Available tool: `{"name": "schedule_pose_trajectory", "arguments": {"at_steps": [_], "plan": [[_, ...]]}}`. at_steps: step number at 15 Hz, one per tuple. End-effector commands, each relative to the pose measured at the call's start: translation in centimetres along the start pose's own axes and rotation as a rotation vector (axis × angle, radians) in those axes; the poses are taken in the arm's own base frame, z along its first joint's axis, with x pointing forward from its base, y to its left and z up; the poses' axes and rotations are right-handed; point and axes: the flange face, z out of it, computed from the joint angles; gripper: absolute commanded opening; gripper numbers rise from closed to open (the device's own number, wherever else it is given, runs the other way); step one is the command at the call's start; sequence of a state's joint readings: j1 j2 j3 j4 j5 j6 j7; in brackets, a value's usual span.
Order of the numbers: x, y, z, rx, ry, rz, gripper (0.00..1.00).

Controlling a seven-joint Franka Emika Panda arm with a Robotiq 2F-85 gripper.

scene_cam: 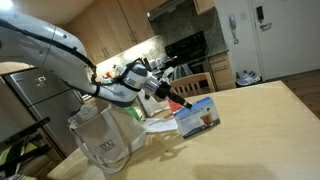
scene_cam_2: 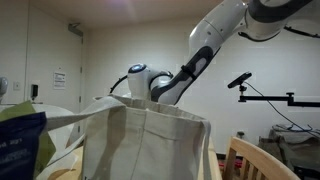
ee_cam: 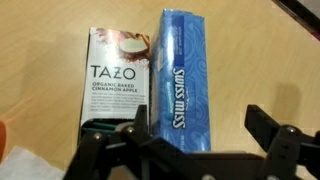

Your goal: Pick up the three objects from the table, put them in the carrier bag and move the bag to the center of the table

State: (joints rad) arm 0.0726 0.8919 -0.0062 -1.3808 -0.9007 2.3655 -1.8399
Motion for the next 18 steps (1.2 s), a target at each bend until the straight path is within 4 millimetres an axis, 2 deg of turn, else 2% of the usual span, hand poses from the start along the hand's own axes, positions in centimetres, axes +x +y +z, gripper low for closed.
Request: {"name": "schedule_pose_trajectory", "arguments": {"at_steps": [1, 7, 8, 10, 14, 17, 18], "plan": [[-0.2, 0.4, 1.2, -0.005, 0.043, 0.025, 1.00], [0.4, 0.3, 2.7, -0.004, 0.111, 0.029, 1.00], [0.4, 0.3, 2.8, -0.012, 0.122, 0.021, 0.76], [0.4, 0.4, 3.0, -0.013, 0.131, 0.018, 0.66], [-0.2, 0.5, 2.4, -0.012, 0.126, 0.008, 0.34], [-0.8, 0.7, 1.2, 0.002, 0.101, 0.004, 0.15], [-1.2, 0.8, 0.2, 0.001, 0.079, 0.003, 0.09]]}}
